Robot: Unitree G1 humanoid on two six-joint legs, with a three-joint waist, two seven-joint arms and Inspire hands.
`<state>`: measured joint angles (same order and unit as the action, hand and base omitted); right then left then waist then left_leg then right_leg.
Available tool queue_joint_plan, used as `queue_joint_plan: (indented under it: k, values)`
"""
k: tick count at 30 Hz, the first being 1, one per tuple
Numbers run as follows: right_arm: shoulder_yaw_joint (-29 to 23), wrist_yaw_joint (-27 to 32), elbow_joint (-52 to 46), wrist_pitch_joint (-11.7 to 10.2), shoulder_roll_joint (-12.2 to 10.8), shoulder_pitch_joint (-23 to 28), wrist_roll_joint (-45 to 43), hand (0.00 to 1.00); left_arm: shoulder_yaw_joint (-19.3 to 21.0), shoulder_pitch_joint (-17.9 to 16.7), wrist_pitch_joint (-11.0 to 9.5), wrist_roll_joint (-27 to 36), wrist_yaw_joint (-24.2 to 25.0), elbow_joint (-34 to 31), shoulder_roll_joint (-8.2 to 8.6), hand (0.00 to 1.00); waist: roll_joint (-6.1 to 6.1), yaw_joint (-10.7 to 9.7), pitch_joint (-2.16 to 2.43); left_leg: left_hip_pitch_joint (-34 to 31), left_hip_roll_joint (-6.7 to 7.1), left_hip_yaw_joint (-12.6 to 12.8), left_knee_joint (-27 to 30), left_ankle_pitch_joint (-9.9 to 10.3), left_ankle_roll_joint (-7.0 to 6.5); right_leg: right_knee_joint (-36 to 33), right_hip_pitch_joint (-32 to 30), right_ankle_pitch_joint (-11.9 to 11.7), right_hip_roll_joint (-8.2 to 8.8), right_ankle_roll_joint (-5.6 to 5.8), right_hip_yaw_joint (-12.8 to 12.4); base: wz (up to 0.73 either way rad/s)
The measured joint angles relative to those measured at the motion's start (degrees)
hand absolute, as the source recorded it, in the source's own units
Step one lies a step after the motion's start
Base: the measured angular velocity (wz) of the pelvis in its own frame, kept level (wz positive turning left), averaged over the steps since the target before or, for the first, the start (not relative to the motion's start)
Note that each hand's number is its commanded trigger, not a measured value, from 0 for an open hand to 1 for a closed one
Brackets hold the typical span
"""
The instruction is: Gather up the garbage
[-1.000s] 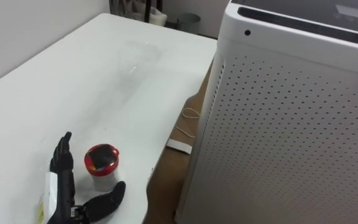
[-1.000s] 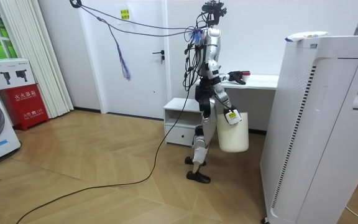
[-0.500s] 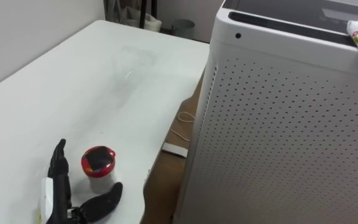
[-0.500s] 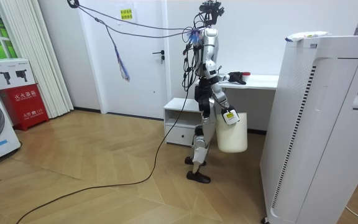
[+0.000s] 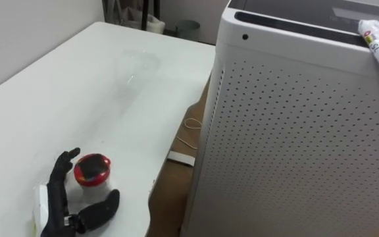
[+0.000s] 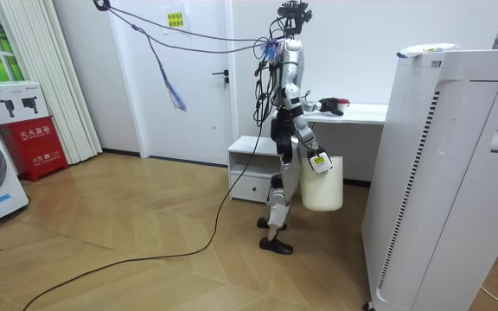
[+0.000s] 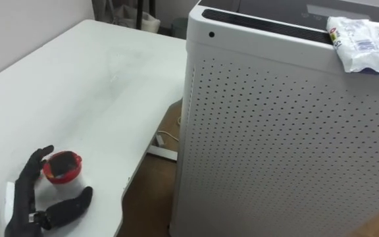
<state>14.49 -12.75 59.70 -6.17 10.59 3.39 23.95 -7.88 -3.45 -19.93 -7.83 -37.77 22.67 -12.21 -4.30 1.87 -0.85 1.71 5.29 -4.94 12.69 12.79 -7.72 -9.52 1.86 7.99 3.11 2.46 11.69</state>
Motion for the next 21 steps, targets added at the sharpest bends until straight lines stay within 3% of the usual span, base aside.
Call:
queue_joint_plan:
  k: [6, 12, 21]
  values:
    - [0.0, 0.0, 0.1, -0.1, -0.1, 0.0, 0.0, 1.0, -0.3, 1.7, 0.0, 1.2, -0.2, 1.6, 0.11, 1.0, 0.68, -0.2, 0.2, 0.0, 0.02, 0.3, 0.1, 0.0, 0.0, 0.0, 0.0, 0.0, 0.08, 0.0, 0.0, 0.0]
    - [0.6, 0.1, 0.4, -0.1, -0.3, 0.0, 0.0, 1.0, -1.0, 2.2, 0.0, 1.5, 1.9, 1.6, 0.97, 1.0, 1.48, -0.7, -0.09, -0.1, 0.01, 0.2, 0.0, 0.0, 0.0, 0.0, 0.0, 0.0, 0.05, 0.0, -0.4, 0.0]
    - [1.5, 0.0, 0.4, -0.1, -0.7, -0.1, -0.3, 1.0, -1.6, 3.9, -0.1, 1.5, 5.8, 1.5, 1.85, 1.0, 1.36, -0.8, -0.01, -1.3, -0.08, 0.6, 0.0, 0.0, 0.0, -0.3, -1.5, 0.0, -0.04, 0.0, -0.4, -0.01]
